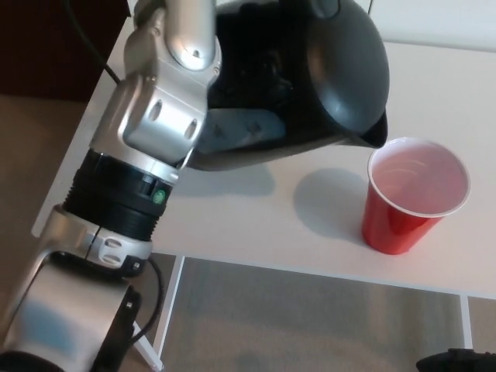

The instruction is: The robot walk towards a table in front and uses its left hand to pick up the pot from the base and pour water to the cup on the right hand side

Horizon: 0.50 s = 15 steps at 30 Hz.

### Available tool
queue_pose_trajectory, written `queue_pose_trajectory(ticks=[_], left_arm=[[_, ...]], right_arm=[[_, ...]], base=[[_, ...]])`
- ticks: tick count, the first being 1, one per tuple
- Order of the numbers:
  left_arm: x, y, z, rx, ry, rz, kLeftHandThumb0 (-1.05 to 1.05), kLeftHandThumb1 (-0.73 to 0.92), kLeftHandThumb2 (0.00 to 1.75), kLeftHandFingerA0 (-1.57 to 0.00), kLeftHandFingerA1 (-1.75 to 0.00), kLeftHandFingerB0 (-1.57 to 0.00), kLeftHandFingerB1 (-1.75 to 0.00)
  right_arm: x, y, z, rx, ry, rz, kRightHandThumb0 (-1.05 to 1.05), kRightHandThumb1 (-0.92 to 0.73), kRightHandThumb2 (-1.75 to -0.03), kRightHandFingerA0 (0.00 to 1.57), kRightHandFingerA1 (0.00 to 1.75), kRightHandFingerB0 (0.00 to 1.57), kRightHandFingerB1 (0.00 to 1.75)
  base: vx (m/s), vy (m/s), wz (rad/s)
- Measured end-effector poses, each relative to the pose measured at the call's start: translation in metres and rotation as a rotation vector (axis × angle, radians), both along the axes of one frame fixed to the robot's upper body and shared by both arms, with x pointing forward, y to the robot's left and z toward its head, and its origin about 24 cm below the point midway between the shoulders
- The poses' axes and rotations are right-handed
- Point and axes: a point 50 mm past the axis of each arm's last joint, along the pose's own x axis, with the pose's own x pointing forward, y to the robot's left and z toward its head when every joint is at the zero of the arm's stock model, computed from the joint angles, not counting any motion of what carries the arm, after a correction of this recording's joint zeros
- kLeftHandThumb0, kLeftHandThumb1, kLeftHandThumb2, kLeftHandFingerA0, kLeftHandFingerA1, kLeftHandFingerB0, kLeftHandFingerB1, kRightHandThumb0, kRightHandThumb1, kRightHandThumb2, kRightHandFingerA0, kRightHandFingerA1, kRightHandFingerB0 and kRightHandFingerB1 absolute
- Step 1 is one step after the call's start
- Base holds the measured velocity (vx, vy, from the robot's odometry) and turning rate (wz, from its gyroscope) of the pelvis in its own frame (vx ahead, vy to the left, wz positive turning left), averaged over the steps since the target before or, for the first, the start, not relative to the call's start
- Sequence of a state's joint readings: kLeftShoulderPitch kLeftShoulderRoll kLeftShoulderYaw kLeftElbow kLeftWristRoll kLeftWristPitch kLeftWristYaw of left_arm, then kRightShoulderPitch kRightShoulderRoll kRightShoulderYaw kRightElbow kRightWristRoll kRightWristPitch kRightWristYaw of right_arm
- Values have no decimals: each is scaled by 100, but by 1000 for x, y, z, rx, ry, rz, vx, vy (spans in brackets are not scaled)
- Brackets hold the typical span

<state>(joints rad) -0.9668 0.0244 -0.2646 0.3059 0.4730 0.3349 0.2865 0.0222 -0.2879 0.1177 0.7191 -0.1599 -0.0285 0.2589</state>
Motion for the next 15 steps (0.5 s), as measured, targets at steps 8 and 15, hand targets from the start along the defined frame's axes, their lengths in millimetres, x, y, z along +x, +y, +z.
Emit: queue_pose_trajectory(ticks=[8,15], left_arm=[[-3,-10,9,146,-94,60,-29,62,61,-88,-169,-86,-57],[-5,-22,23,231,-167,78,-31,60,58,-103,-153,-81,-51]], right_arm=[[0,4,-1,-14,9,34,-36,-64,-59,68,50,52,45],[1,4,-1,-18,9,36,-35,-63,-58,69,51,52,45]], base=[[0,0,0],[0,0,0]])
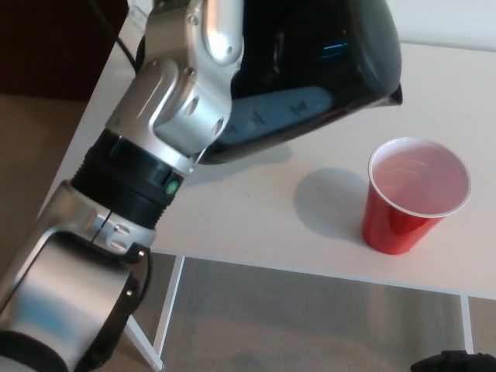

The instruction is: The robot walk towards a table in front and uses its left hand to pick up the pot from the base and pour water to the cup on the right hand side

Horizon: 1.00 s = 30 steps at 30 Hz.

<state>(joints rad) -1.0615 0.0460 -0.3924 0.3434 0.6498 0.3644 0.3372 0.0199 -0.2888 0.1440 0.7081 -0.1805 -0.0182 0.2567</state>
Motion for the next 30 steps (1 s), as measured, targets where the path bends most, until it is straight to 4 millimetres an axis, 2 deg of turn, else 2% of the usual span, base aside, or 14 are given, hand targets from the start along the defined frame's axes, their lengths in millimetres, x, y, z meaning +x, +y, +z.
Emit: queue_pose_trajectory(ticks=[6,13,14,18,19,21,30], left_arm=[[-2,-8,-2,105,-35,6,-34,62,61,-105,-149,-76,-51],[-4,-13,-4,175,-71,-3,-32,60,60,-105,-147,-77,-50],[-5,-14,-4,183,-79,-9,-29,60,58,-96,-153,-86,-54],[-8,-17,-5,210,-103,-28,-26,60,58,-96,-155,-88,-54],[-9,-18,-5,220,-110,-36,-30,59,58,-104,-150,-83,-50],[-12,-21,-6,239,-126,-58,-32,60,58,-107,-147,-79,-48],[-20,-25,-13,279,-169,-127,-30,62,58,-103,-147,-82,-50]], right_arm=[[0,0,0,-2,-1,4,-33,-65,-58,65,52,50,46],[1,1,1,2,-2,9,-35,-66,-59,65,50,50,45],[2,1,1,1,-3,13,-35,-65,-59,66,50,50,46],[2,2,1,-2,-3,17,-35,-65,-59,67,50,51,45],[2,2,1,-2,-2,16,-35,-65,-59,66,51,51,45],[4,1,2,-4,-3,15,-35,-65,-59,66,50,51,45],[5,1,2,-9,4,12,-35,-65,-59,67,51,51,44]], base=[[0,0,0],[0,0,0],[0,0,0],[0,0,0],[0,0,0],[0,0,0],[0,0,0]])
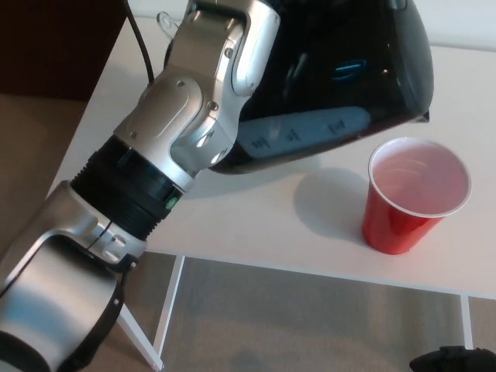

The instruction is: The robot walk towards a table in front and uses its left hand to pick up the pot from the base and pour water to the cup on the right hand side

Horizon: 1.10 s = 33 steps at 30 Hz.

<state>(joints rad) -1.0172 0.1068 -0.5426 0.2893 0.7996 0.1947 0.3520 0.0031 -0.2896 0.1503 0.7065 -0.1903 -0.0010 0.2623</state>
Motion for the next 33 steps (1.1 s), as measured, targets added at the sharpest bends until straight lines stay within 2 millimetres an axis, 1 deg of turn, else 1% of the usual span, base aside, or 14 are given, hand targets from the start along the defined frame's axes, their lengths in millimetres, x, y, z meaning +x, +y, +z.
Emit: queue_pose_trajectory(ticks=[1,7,8,13,14,17,18,21,22,26,27,31,32,33], left_arm=[[-1,-1,-1,4,-4,-7,-31,59,57,-103,-147,-83,-51],[-4,-1,-1,29,-28,-34,-32,58,57,-103,-147,-83,-51],[-4,-1,-1,33,-32,-38,-32,58,57,-107,-148,-80,-50],[-5,1,-1,75,-58,-43,-32,58,57,-108,-148,-82,-49],[-5,1,-1,87,-65,-42,-35,56,57,-103,-152,-87,-50],[-6,2,-2,115,-81,-43,-35,55,57,-103,-151,-88,-50],[-7,2,-3,123,-87,-44,-35,55,56,-102,-151,-88,-50],[-8,1,-3,146,-103,-47,-35,55,56,-102,-151,-87,-50],[-8,1,-4,153,-108,-49,-35,55,56,-98,-146,-86,-50],[-8,2,-5,194,-129,-51,-35,55,59,-96,-145,-87,-52],[-8,3,-6,205,-135,-50,-39,56,60,-97,-146,-86,-51],[-6,4,-6,258,-162,-46,-39,56,60,-97,-146,-86,-51],[-6,4,-5,275,-174,-46,-36,56,57,-105,-142,-91,-51],[-5,4,-5,285,-183,-46,-36,56,57,-105,-142,-91,-51]], right_arm=[[0,0,0,-1,1,1,-33,-64,-58,67,51,51,46],[2,0,1,1,-4,-1,-33,-65,-58,65,51,50,46],[2,0,1,1,-5,-1,-33,-66,-59,63,50,49,46],[3,0,2,3,-9,0,-33,-66,-59,64,50,50,46],[3,0,2,3,-9,0,-33,-65,-59,65,49,51,45],[3,0,2,2,-8,0,-33,-65,-59,65,50,51,45],[3,0,2,2,-6,-1,-33,-65,-59,68,50,52,45],[2,0,1,-1,-2,0,-34,-64,-59,69,50,52,45],[2,0,1,-2,0,1,-34,-64,-59,68,51,52,45],[2,0,0,-5,6,-1,-34,-65,-59,65,51,51,46],[2,0,0,-5,7,-2,-35,-65,-59,66,50,51,45],[1,-1,-1,-6,11,-3,-35,-65,-59,66,50,51,45],[1,-1,-1,-6,13,-4,-34,-66,-59,65,51,50,46],[1,-1,-2,-6,14,-4,-34,-66,-59,65,51,50,46]], base=[[0,0,0],[0,0,0],[0,0,0],[0,0,0],[0,0,0],[0,0,0],[0,0,0],[0,0,0],[0,0,0],[0,0,0],[0,0,0],[0,0,0],[0,0,0],[0,0,0]])
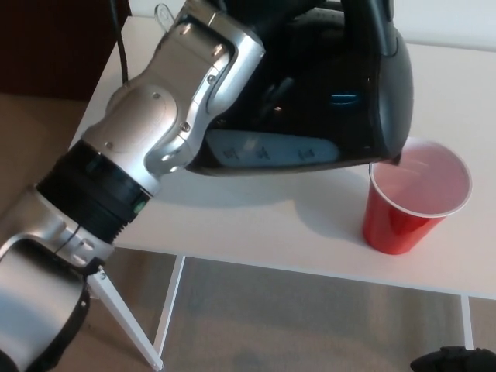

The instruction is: The robot walk towards a table in front and uses its left hand to pick up the pot from the base and pour water to the cup on the right hand side

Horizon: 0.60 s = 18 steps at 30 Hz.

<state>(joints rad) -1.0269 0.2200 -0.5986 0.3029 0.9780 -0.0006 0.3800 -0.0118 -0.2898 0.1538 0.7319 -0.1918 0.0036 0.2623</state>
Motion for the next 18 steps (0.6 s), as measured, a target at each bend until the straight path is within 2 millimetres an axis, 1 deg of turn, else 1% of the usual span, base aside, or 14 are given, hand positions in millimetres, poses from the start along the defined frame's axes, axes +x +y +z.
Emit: queue_pose_trajectory(ticks=[1,2,7,9,10,12,13,14,15,16,17,18], left_arm=[[1,-1,0,17,-12,0,-36,57,57,-104,-138,-91,-51],[2,-2,0,33,-24,-2,-36,58,61,-99,-143,-88,-51],[3,-7,1,85,-84,-27,-36,58,61,-99,-143,-88,-51],[3,-8,1,97,-105,-37,-37,57,59,-101,-140,-89,-50],[3,-9,1,108,-114,-42,-39,58,61,-98,-145,-85,-51],[2,-15,3,148,-146,-64,-39,58,61,-100,-144,-85,-51],[2,-17,4,162,-157,-72,-40,58,58,-103,-112,-84,-47],[1,-19,5,173,-164,-79,-40,58,58,-103,-112,-84,-47],[0,-21,7,186,-173,-86,-41,57,58,-104,-98,-85,-47],[-1,-22,8,199,-180,-94,-41,57,58,-104,-98,-85,-47],[-2,-24,8,211,-185,-102,-42,56,57,-105,-89,-85,-46],[-3,-25,8,217,-187,-107,-41,57,57,-104,-114,-85,-48]], right_arm=[[0,0,0,0,-1,0,-34,-65,-59,65,51,51,46],[0,0,0,1,-2,0,-34,-66,-59,65,50,51,46],[1,0,1,2,-5,1,-34,-66,-59,65,50,51,46],[1,0,1,2,-6,0,-34,-66,-60,62,52,50,47],[1,0,1,3,-7,-1,-34,-64,-59,63,52,51,48],[1,0,1,6,-11,-1,-34,-64,-59,63,52,51,47],[1,0,1,6,-13,0,-34,-64,-59,63,52,51,47],[1,0,2,6,-14,1,-34,-64,-59,63,52,51,47],[1,0,2,6,-16,3,-35,-64,-59,65,52,51,46],[1,0,1,5,-15,4,-35,-64,-59,65,52,51,46],[1,0,1,3,-15,7,-35,-66,-59,64,51,51,45],[1,0,2,2,-15,9,-34,-66,-59,64,51,51,45]], base=[[0,0,0],[0,0,0],[0,0,0],[0,0,0],[0,0,0],[0,0,0],[0,0,0],[0,0,0],[0,0,0],[0,0,0],[0,0,0],[0,0,0]])
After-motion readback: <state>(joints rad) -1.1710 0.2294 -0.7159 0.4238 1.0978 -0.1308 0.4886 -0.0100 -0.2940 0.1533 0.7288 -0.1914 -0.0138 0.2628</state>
